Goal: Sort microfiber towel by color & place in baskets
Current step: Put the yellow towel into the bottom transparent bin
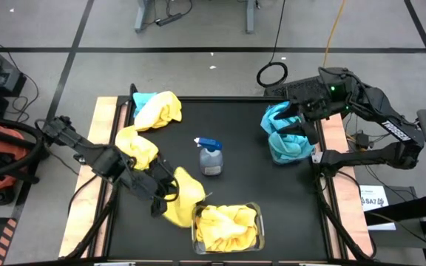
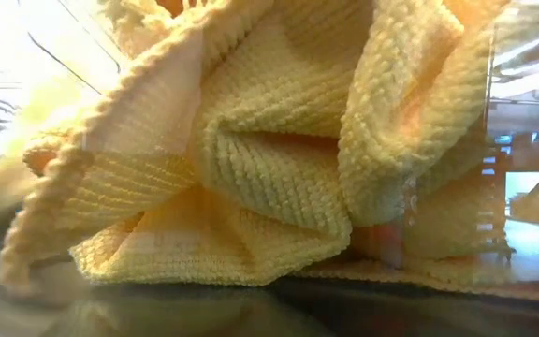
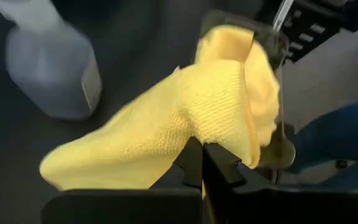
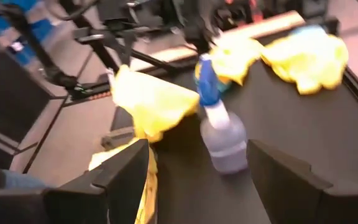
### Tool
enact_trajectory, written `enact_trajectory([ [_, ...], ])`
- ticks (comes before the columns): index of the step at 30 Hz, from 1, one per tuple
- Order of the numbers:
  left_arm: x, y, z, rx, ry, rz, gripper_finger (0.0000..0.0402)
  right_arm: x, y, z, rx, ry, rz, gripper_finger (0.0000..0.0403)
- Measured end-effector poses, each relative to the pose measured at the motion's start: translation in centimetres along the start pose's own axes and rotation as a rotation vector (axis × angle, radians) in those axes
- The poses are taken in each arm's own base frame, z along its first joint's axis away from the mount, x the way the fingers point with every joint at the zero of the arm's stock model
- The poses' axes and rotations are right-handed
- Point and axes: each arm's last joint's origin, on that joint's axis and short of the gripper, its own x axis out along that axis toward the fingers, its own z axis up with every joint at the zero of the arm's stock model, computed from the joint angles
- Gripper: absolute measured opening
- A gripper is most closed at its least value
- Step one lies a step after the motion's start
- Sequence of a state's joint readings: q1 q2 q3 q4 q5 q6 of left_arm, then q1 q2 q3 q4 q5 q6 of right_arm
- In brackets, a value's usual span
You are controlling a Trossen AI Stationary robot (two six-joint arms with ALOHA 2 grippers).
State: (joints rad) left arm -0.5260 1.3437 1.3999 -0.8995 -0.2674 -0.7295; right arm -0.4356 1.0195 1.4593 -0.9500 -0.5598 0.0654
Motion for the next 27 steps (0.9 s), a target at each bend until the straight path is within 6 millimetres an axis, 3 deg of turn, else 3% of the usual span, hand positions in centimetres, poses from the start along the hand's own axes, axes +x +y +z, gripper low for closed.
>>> enact_trajectory([
  [12,-3.9,-0.3,5.0,0.142,-0.254,-0.074,0.0000,3.6,2.2,1.3,-0.116,-0.027,0.181,0.0263],
  [20,-5.1,-0.4,7.6,0.239,-0.458,-0.108,0.0000,6.9,3.4,2.4,-0.144,-0.061,0.298,0.0263],
  [27,-5.0,-0.4,10.1,0.330,-0.593,-0.100,0.0000,8.5,4.5,3.3,-0.189,-0.136,0.391,0.0263],
])
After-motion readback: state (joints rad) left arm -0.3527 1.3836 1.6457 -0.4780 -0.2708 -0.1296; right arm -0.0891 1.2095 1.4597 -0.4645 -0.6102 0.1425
